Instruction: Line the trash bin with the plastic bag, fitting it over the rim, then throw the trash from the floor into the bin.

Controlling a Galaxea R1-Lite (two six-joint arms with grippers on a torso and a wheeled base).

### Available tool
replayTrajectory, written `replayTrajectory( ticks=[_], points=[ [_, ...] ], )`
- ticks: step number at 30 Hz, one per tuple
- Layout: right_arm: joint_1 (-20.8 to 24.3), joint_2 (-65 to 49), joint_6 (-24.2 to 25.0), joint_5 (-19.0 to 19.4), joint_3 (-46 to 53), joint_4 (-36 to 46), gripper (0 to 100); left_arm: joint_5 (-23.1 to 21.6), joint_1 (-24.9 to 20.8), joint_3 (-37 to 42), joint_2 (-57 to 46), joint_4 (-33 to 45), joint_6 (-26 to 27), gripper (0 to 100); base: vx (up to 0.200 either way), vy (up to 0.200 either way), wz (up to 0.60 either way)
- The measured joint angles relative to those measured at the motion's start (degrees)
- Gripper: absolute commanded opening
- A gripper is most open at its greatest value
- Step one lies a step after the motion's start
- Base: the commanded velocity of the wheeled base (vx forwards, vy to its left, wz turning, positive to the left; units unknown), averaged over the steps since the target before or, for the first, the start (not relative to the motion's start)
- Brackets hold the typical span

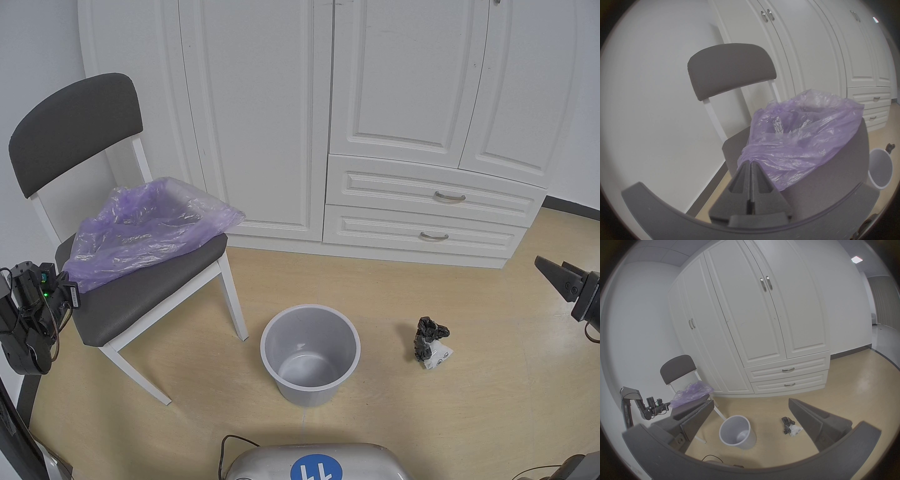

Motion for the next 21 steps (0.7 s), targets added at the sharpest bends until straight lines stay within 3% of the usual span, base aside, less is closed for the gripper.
replayTrajectory(
  ticks=[5,12,16,21],
  points=[
    [3.0,-0.6,-0.1,-2.2,0.4,-0.1,100,-4.6,-0.4,2.9,-0.8,-4.9,-1.3,0,0.000,0.000,0.00],
    [12.3,2.6,0.3,-15.7,-0.4,-5.0,100,-9.0,-3.0,7.1,-5.9,-6.6,-4.7,0,0.000,0.000,0.00],
    [17.1,8.0,0.1,-21.3,-0.4,-12.6,100,-10.4,-7.0,8.7,-10.5,-6.2,-7.1,0,0.000,0.000,0.00],
    [22.2,13.4,-0.3,-23.8,0.6,-16.9,100,-11.3,-14.4,9.7,-17.8,-1.6,-8.6,0,0.000,0.000,0.00]
  ],
)
